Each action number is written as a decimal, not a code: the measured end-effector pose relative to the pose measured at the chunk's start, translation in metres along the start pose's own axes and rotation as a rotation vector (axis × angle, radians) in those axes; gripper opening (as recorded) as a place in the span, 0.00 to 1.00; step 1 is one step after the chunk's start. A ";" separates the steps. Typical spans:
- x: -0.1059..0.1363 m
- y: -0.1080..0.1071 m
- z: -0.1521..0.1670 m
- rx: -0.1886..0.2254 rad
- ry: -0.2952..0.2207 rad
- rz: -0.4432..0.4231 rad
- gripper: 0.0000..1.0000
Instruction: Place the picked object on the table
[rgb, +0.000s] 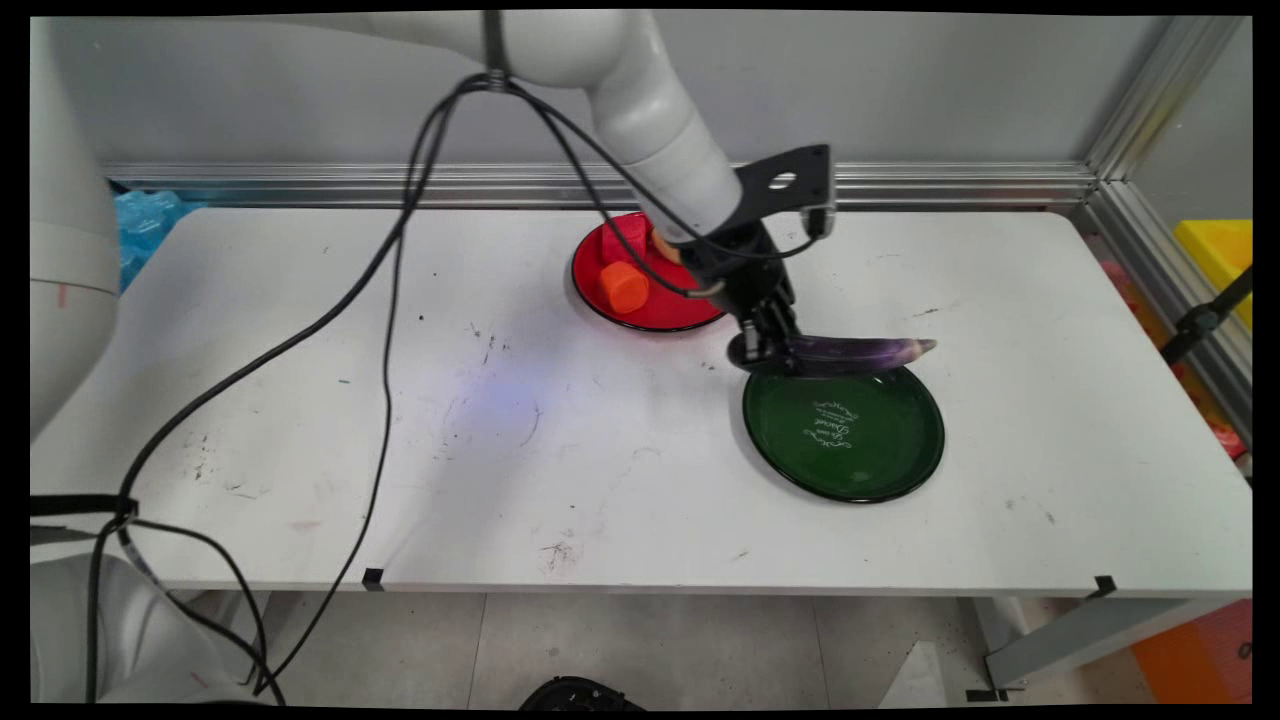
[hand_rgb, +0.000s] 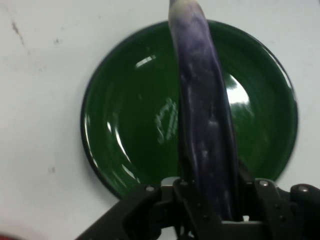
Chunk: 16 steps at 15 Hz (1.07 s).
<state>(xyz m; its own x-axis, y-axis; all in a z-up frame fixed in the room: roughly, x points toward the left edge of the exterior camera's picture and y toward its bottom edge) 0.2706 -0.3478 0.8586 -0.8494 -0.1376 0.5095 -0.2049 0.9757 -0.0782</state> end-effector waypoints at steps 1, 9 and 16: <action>-0.005 0.006 -0.007 0.003 -0.004 -0.007 0.00; -0.056 0.059 -0.045 -0.009 -0.063 -0.024 0.00; -0.101 0.096 -0.044 -0.043 -0.118 -0.006 0.00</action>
<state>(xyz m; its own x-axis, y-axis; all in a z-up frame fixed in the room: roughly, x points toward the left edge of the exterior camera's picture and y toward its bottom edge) 0.3580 -0.2331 0.8373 -0.9000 -0.1605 0.4054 -0.1916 0.9808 -0.0371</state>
